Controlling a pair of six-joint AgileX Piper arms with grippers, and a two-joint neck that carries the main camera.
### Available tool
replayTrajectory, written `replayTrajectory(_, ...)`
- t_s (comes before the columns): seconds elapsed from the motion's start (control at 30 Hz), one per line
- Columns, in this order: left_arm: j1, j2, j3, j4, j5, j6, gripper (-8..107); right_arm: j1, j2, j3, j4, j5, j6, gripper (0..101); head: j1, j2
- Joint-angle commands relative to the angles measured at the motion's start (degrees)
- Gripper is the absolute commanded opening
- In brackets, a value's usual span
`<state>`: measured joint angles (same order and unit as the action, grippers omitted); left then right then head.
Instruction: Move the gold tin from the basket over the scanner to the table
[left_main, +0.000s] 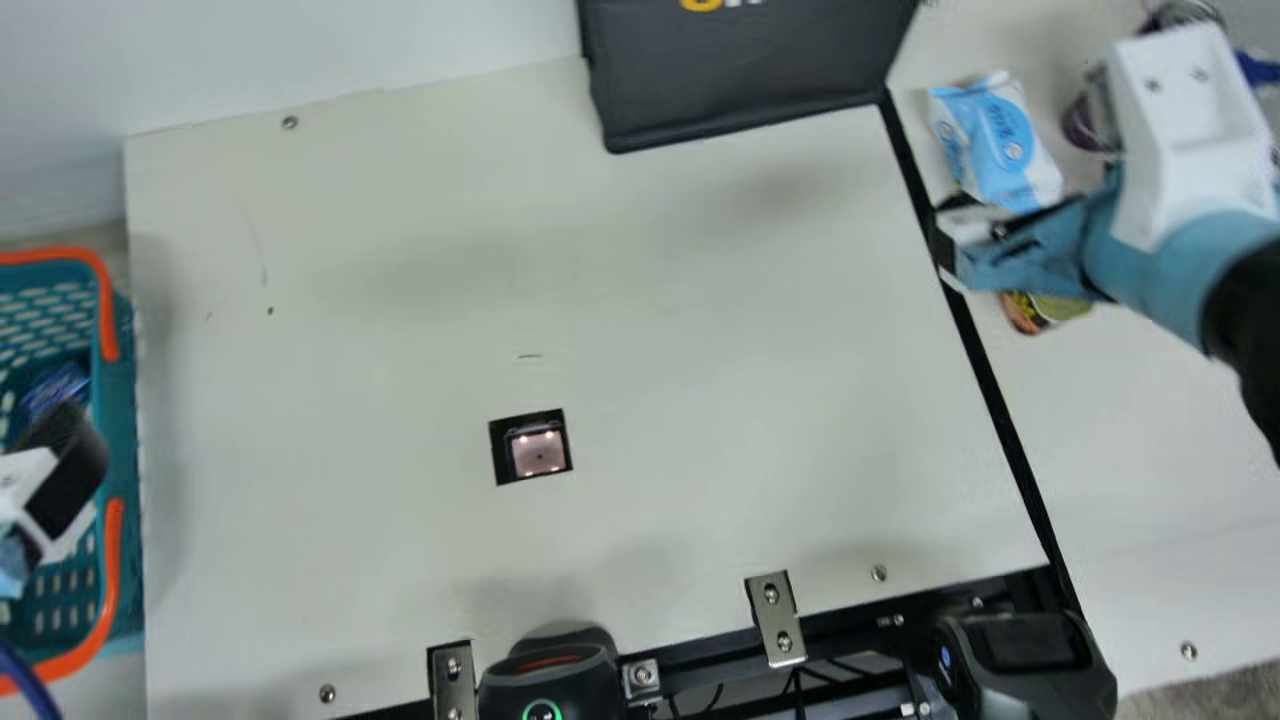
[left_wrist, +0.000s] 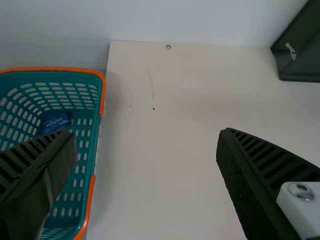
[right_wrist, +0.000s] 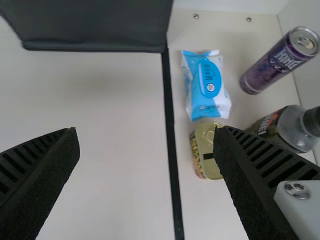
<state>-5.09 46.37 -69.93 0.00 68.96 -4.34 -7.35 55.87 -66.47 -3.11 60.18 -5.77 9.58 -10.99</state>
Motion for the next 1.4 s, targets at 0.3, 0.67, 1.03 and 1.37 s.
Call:
replayTrajectory(0.3,3.5,-3.1,0.9,-1.6,0.1,4.3,90,7.1,-11.7,-2.9,2.0,8.2,5.1,95,-1.7,9.4)
replayTrajectory(0.67,3.5,-3.1,0.9,-1.6,0.7,4.3,90,8.2,-13.7,-3.4,2.5,9.9,5.8,95,-1.7,9.4)
replayTrajectory(1.03,3.5,-3.1,0.9,-1.6,0.7,4.3,90,8.2,-13.7,-3.4,2.5,9.9,5.8,95,-1.7,9.4)
replayTrajectory(1.37,3.5,-3.1,0.9,-1.6,0.7,4.3,90,8.2,-13.7,-3.4,2.5,9.8,5.8,95,-1.7,9.4)
